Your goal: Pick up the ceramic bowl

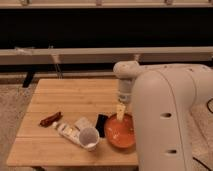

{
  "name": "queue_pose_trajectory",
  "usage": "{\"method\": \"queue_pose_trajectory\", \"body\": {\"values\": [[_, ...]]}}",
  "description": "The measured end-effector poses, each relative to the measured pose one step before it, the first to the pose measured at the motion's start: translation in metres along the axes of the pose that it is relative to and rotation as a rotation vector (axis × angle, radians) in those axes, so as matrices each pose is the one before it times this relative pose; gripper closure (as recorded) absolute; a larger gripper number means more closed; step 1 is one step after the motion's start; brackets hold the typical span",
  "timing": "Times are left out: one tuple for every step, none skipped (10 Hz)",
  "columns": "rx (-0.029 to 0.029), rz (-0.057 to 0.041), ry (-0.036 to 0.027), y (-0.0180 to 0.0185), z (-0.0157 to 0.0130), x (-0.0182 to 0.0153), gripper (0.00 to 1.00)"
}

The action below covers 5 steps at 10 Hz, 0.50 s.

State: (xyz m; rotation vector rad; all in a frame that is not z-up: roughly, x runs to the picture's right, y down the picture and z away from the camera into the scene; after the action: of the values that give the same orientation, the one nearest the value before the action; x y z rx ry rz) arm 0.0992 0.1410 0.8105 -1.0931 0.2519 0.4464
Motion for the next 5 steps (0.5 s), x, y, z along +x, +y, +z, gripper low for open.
{"method": "queue_pose_trajectory", "body": {"values": [[0.00933, 0.00513, 0.00755, -0.00073, 0.00461, -0.00495, 0.31], [0.01259, 0.01252, 0.00435, -0.00133, 0.00308, -0.00262, 0.31], [0.01122, 0.01593, 0.00421, -0.00238, 0.00145, 0.00103, 0.31], [0.01273, 0.01741, 0.00741, -0.00236, 0.00241, -0.00046, 0.31], [0.01122, 0.01036, 0.01188, -0.00100, 0.00297, -0.00384, 0.31]]}}
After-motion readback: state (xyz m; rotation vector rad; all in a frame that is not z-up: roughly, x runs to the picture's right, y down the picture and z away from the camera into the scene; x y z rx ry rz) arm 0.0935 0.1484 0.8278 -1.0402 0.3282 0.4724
